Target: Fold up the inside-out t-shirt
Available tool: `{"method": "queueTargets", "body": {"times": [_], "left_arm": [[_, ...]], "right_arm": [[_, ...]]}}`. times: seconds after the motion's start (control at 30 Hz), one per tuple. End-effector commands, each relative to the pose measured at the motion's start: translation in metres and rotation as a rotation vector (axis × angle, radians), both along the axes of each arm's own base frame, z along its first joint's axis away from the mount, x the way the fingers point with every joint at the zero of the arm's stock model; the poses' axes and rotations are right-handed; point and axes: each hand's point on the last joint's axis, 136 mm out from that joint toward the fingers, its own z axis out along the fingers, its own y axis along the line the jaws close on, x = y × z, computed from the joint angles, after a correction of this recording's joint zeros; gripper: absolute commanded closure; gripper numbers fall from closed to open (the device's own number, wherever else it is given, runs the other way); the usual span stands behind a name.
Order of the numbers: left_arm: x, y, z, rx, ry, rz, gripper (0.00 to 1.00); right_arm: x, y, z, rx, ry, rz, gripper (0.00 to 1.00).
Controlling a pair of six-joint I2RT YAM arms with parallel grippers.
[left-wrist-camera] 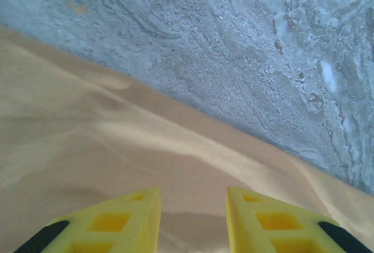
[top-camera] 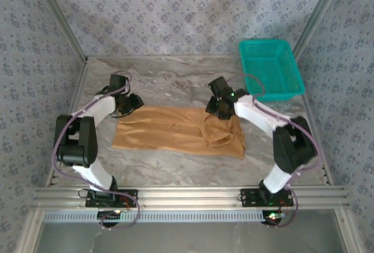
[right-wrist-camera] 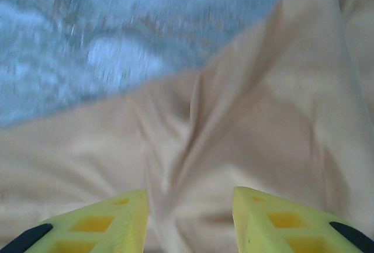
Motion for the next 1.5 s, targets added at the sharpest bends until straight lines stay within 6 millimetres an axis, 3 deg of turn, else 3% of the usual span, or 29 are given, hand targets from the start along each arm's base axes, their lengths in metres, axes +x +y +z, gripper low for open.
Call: {"method": "queueTargets", "body": {"times": [0.0,0.2,0.37,0.47,0.6,0.73,0.83,0.9,1.03,1.2,1.37,1.4,1.47], "left_arm": [[0.009,-0.004,-0.012,-0.064,0.033,0.004,0.66],[0.007,0.036,-0.055,-0.067,0.107,0.123,0.66],[0.0,0.075,-0.079,-0.027,0.166,0.213,0.67],[-0.003,0.091,-0.084,-0.002,0.184,0.25,0.68],[-0.001,0.093,-0.078,-0.004,0.171,0.257,0.68],[0.006,0.082,-0.052,-0.011,0.112,0.232,0.67],[0.012,0.064,-0.026,0.011,0.059,0.182,0.63],[0.014,0.05,-0.011,0.033,0.037,0.138,0.61],[0.012,0.035,-0.002,0.028,0.029,0.102,0.6],[0.005,0.033,-0.009,0.014,0.051,0.101,0.6],[-0.001,0.036,-0.014,0.025,0.064,0.101,0.6],[-0.003,0.037,-0.015,0.028,0.067,0.102,0.6],[-0.004,0.039,-0.015,0.035,0.068,0.106,0.6]], "right_arm": [[0.013,-0.003,-0.032,0.016,0.089,0.016,0.58],[0.043,-0.039,-0.077,-0.031,0.144,-0.092,0.59],[0.073,-0.052,-0.095,-0.123,0.159,-0.101,0.61],[0.08,-0.057,-0.103,-0.157,0.193,-0.114,0.61],[0.095,-0.059,-0.093,-0.169,0.165,-0.099,0.61],[0.102,-0.045,-0.047,-0.155,0.071,-0.007,0.55],[0.089,-0.024,-0.011,-0.145,0.008,0.085,0.48],[0.072,-0.011,-0.004,-0.143,0.0,0.138,0.44],[0.044,-0.004,-0.021,-0.103,0.047,0.171,0.44],[0.006,-0.007,-0.05,-0.104,0.125,0.186,0.44],[-0.027,-0.005,-0.04,-0.14,0.105,0.198,0.43],[-0.042,-0.01,-0.046,-0.163,0.12,0.202,0.43],[-0.053,-0.011,-0.047,-0.169,0.097,0.2,0.43]]}}
